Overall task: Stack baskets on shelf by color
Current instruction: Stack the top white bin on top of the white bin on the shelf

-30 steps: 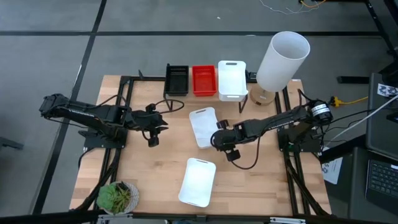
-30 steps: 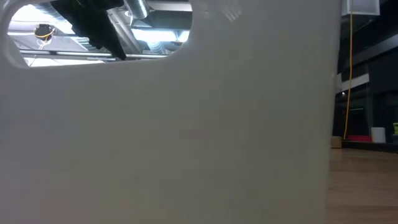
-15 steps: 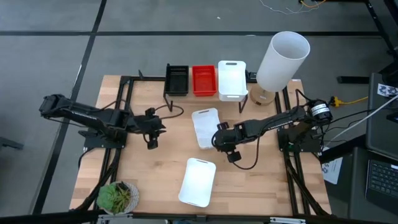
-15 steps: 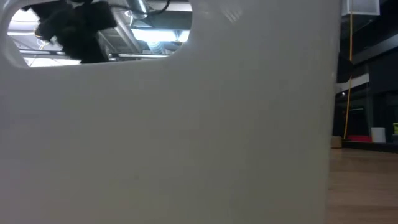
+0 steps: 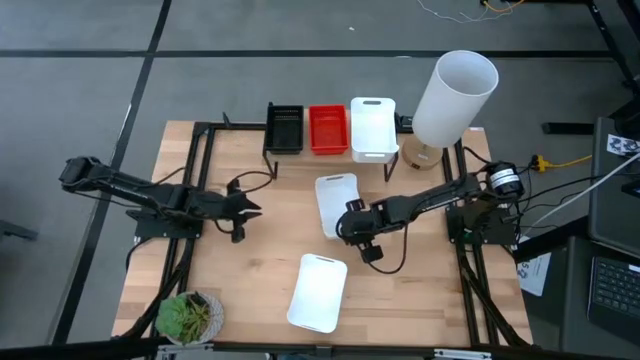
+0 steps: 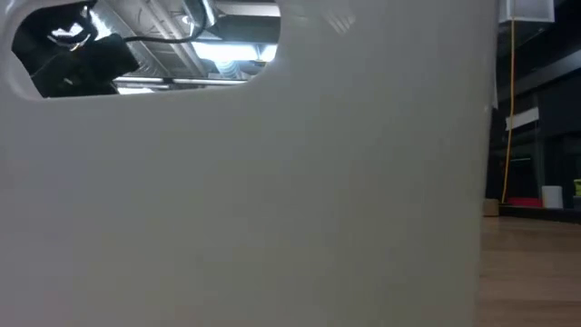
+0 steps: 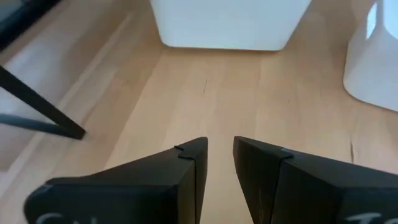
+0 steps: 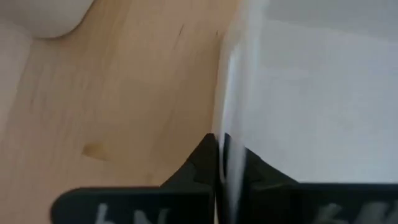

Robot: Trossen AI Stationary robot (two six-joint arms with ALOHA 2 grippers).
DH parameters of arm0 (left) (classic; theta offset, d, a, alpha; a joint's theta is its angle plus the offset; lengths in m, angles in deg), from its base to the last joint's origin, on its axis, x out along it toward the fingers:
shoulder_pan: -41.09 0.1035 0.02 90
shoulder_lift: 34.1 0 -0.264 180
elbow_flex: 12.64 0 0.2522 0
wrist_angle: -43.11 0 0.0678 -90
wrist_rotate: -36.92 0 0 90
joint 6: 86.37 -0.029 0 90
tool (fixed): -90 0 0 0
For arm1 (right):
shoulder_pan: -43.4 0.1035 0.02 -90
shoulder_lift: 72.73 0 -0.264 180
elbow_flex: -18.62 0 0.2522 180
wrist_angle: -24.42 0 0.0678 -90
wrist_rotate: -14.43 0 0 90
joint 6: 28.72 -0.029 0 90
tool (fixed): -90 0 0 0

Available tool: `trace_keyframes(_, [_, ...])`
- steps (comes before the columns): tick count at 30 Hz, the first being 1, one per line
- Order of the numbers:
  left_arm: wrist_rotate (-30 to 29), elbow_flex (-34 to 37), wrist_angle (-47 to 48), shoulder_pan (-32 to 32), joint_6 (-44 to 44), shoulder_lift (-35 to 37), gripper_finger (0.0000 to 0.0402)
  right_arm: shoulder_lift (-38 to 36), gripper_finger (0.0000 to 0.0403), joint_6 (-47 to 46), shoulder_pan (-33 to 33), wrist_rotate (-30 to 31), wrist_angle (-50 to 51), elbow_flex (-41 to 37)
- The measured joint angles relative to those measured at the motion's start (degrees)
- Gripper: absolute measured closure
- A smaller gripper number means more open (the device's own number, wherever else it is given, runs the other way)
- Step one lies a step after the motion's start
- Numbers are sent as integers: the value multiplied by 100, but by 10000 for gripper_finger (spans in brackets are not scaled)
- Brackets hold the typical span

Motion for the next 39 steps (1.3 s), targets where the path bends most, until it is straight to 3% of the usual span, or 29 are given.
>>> trace_keyframes(10, [-144, 470, -117, 0, -606, 1432, 331, -7, 401, -803, 13, -200, 530, 305])
trace_keyframes(16, [-53, 947, -189, 0, -533, 2142, 331, -7, 401, -919, 82, -194, 1316, 913])
trace_keyframes(18, [72, 1144, -617, 2, -545, 2295, 331, -7, 402, -927, 131, -203, 1503, 1174])
trace_keyframes(22, [763, 1277, -972, -2, -820, 2355, 331, -7, 402, -1030, 182, -386, 2079, 1802])
trace_keyframes(34, [472, 1264, -992, 2, -958, 2437, 331, -12, 403, -1166, 360, -653, 4277, 4428])
trace_keyframes(39, [512, 1234, -973, 2, -1281, 2691, 331, -13, 403, -880, 328, -299, 5001, 5599])
